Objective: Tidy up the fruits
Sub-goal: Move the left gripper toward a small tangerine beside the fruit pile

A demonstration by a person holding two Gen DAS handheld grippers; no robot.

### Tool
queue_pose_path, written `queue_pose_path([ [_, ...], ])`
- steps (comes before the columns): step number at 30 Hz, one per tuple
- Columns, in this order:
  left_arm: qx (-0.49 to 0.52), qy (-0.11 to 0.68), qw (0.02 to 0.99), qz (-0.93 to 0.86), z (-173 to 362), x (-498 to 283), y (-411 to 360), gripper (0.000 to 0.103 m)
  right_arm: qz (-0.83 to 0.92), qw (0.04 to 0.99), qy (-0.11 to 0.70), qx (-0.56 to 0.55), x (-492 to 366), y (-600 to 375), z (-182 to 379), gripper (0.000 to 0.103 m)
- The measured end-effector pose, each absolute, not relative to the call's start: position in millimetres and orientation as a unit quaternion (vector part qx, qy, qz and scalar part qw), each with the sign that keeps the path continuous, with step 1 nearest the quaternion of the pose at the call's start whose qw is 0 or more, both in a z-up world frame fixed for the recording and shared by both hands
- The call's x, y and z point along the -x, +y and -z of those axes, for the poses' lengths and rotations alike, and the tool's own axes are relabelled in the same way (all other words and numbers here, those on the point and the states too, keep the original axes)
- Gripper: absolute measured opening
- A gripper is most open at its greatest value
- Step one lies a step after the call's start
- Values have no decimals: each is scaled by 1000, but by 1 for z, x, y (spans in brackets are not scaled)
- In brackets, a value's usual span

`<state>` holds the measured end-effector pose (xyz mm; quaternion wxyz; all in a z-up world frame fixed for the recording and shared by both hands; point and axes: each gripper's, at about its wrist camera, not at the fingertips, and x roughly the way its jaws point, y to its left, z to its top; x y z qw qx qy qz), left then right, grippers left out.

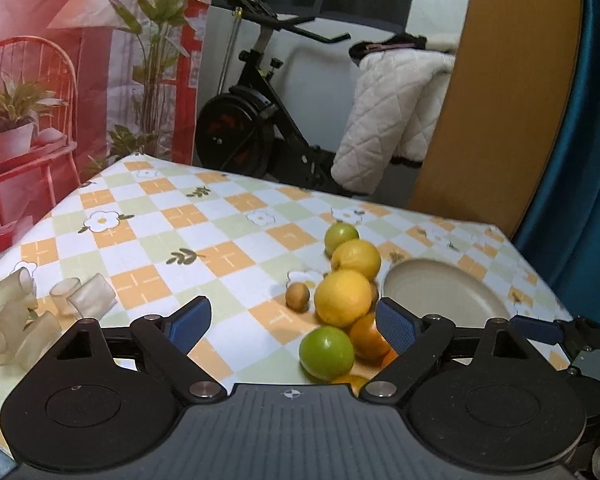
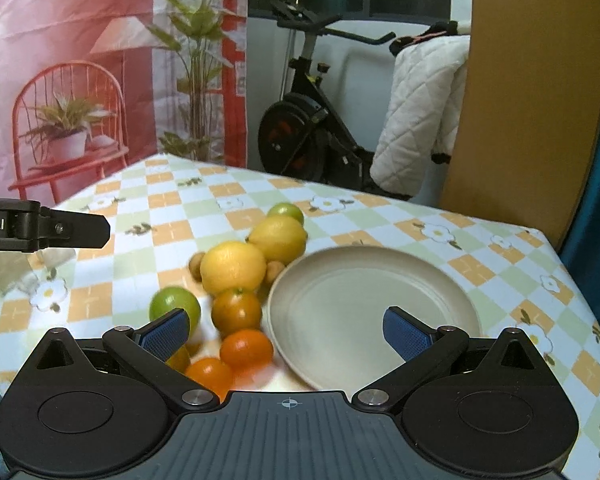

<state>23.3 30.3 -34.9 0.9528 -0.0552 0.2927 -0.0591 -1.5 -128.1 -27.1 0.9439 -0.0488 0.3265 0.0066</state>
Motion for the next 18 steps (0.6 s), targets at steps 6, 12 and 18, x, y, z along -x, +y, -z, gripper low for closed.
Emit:
queue_pose_path([
  [6, 37, 307, 949, 62, 43, -25, 27, 90, -15, 938, 346, 35, 4, -132, 40, 102],
  [12, 14, 309, 950, 53, 45, -27, 24, 90, -34, 934, 355, 15, 3, -135, 45, 102],
  [18, 10, 314, 948, 43, 45, -29, 28, 90, -41, 928, 371, -1, 0, -139, 52, 102],
])
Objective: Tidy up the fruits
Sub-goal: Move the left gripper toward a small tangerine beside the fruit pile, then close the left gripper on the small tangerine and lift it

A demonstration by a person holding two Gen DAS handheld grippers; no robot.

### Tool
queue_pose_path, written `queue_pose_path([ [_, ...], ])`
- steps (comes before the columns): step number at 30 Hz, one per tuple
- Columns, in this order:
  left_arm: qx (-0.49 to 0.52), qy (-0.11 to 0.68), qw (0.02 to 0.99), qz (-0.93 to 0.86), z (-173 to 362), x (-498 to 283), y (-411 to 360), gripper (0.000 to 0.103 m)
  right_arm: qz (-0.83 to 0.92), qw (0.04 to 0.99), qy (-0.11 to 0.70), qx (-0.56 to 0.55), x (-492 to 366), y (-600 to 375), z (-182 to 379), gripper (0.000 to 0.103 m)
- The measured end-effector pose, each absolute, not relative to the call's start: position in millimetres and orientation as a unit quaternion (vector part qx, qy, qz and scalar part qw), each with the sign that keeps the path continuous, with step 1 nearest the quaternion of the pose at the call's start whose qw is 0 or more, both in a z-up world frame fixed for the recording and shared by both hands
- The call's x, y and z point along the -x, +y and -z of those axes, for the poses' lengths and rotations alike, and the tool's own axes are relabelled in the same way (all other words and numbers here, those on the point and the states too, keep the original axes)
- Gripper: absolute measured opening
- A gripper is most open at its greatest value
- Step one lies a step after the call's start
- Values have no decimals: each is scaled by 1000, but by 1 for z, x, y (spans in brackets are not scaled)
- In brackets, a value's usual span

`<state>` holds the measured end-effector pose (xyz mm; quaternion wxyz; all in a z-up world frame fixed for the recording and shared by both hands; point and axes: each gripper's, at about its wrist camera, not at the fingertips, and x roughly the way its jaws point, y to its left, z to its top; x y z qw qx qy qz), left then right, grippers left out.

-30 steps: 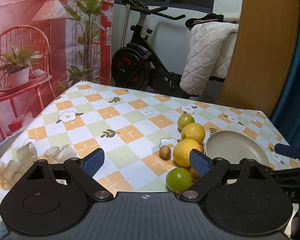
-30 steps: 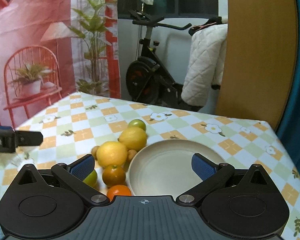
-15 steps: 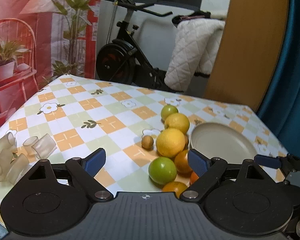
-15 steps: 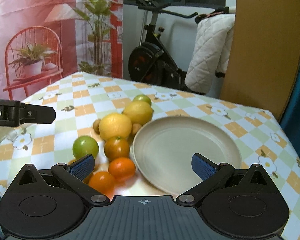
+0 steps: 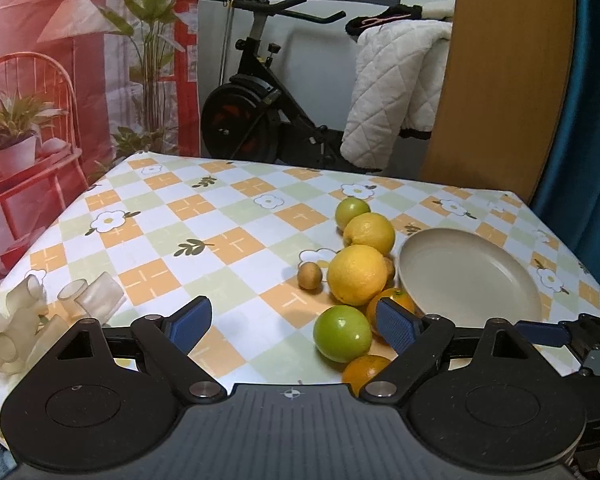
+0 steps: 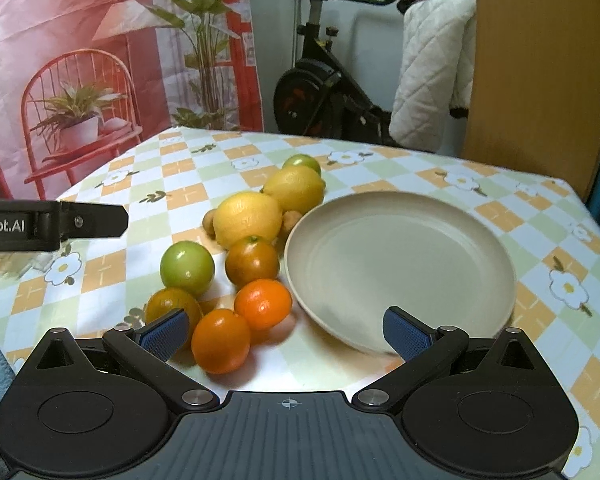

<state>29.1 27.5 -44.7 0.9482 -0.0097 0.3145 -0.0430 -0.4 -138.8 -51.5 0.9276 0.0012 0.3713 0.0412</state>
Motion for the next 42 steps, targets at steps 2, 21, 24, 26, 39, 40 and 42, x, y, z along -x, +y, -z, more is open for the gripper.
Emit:
queue_pose_path([
  [2, 9, 318, 947, 40, 46, -31, 28, 91, -44, 926, 375, 0, 2, -138, 54, 102],
  [21, -20, 334, 937, 104, 56, -27, 14, 81, -94, 920, 380, 17, 11, -122, 54, 61],
  [24, -14, 343, 930, 131, 59, -26, 12, 68, -103, 919, 380, 24, 14, -118, 55, 52],
  [26, -9, 348, 926, 146, 60, -25, 11, 59, -108, 918, 380, 27, 14, -116, 56, 46],
  [39, -26, 363, 901, 234, 65, -30, -12, 43, -121, 914, 386, 6, 9, -119, 70, 37],
  [40, -31, 364, 899, 240, 66, -31, -15, 43, -121, 914, 387, 5, 9, -119, 72, 37],
  [42, -41, 367, 896, 246, 70, -33, -21, 42, -123, 914, 387, 3, 8, -120, 74, 37],
])
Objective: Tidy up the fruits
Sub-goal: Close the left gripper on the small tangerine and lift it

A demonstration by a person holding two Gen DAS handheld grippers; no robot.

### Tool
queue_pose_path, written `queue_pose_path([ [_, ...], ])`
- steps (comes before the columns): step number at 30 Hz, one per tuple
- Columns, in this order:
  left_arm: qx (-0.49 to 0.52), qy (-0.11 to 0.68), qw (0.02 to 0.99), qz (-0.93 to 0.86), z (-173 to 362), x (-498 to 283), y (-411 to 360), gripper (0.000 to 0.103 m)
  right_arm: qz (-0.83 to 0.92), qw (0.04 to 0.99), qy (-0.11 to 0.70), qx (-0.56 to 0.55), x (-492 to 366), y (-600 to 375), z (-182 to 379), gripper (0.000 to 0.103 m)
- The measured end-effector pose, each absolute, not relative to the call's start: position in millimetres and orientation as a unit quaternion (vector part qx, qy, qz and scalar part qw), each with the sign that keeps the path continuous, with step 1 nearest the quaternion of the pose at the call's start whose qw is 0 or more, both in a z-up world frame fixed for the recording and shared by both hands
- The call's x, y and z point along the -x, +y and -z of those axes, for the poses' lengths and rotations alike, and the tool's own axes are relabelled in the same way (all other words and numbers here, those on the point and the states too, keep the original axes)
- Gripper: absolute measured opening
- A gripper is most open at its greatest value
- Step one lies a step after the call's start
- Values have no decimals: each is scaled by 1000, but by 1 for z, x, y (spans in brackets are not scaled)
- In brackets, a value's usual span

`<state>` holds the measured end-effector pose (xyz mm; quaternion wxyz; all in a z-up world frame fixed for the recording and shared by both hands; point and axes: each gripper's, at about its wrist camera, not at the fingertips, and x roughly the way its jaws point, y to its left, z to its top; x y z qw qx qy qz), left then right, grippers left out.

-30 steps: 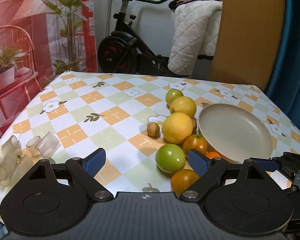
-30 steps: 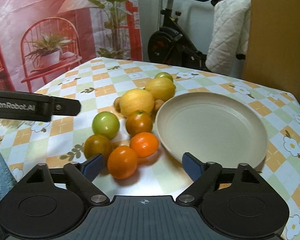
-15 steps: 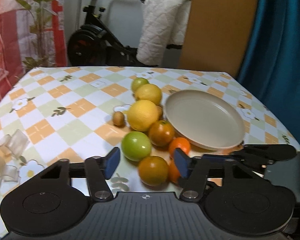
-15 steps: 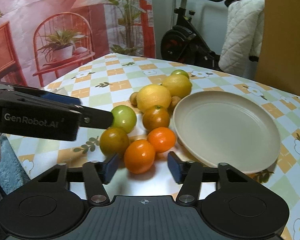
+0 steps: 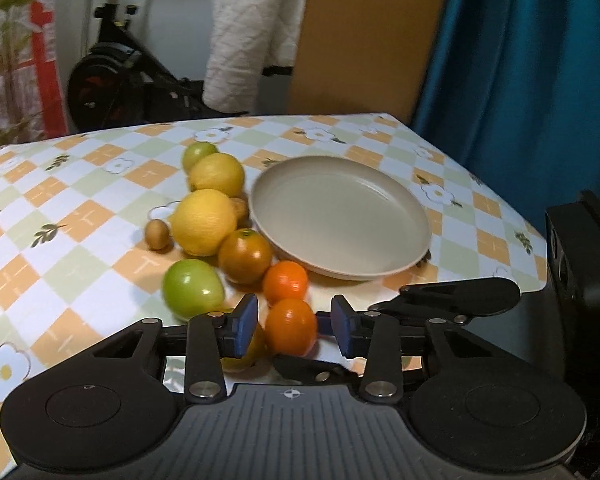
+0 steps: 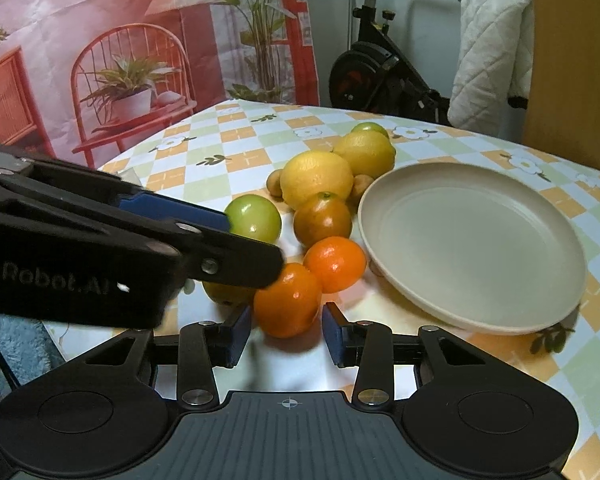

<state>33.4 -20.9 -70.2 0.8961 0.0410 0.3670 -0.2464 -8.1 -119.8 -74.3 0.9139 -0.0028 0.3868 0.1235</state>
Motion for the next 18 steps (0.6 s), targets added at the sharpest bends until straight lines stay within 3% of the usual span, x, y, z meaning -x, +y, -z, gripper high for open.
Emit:
queue_pose_path([
  [7, -26, 391, 887, 245, 81, -46, -19, 32, -124, 915, 384, 0, 8, -120, 78, 34],
  [18, -29, 417, 871, 259, 90, -52, -28, 32, -112, 915, 387, -17, 11, -131, 75, 32],
])
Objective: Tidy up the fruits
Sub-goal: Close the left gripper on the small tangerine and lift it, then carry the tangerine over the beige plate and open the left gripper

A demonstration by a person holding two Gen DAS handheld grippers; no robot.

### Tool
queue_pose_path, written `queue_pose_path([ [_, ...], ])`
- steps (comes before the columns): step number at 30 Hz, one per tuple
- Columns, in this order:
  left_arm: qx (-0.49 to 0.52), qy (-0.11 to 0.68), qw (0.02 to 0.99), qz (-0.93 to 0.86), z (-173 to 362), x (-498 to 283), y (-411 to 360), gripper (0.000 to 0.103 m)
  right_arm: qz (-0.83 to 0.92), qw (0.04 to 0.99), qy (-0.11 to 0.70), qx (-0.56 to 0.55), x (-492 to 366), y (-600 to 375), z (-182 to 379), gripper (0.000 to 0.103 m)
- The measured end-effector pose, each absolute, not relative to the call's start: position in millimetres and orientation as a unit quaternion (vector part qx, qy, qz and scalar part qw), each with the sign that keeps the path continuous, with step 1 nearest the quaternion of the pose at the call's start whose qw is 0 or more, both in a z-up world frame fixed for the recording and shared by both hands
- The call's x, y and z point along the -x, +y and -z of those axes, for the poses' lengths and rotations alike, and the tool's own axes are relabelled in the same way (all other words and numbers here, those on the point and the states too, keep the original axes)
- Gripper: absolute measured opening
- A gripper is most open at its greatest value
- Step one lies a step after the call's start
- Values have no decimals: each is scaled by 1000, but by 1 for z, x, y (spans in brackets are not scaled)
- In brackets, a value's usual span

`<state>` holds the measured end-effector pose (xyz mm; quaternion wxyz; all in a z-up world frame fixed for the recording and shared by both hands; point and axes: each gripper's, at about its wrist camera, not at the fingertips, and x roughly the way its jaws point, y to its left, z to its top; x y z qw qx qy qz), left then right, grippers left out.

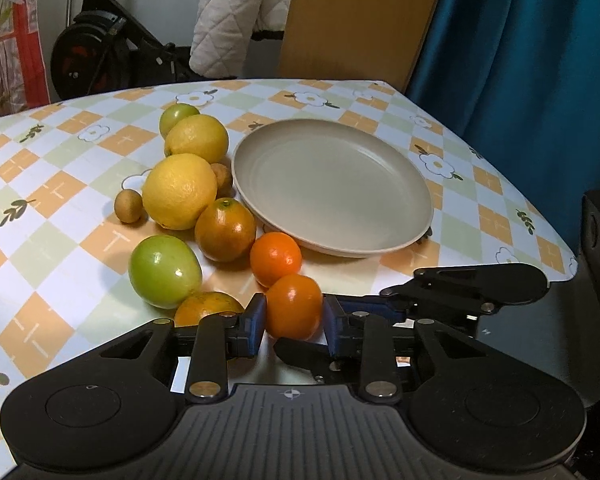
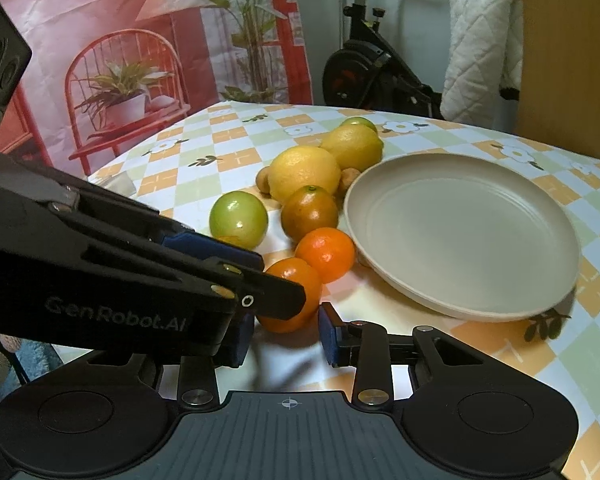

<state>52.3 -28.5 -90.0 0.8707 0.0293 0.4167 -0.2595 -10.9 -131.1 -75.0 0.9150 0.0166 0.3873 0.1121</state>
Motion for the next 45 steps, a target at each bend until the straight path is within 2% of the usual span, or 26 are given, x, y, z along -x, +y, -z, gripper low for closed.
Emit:
queue_pose_path([
  [18, 35, 419, 869, 262, 98, -52, -26, 33, -94, 919, 382, -5, 11, -130, 77, 34],
  [45, -7, 381, 877, 294, 67, -95, -78, 33, -40, 944, 325, -43, -15, -184, 53, 33],
])
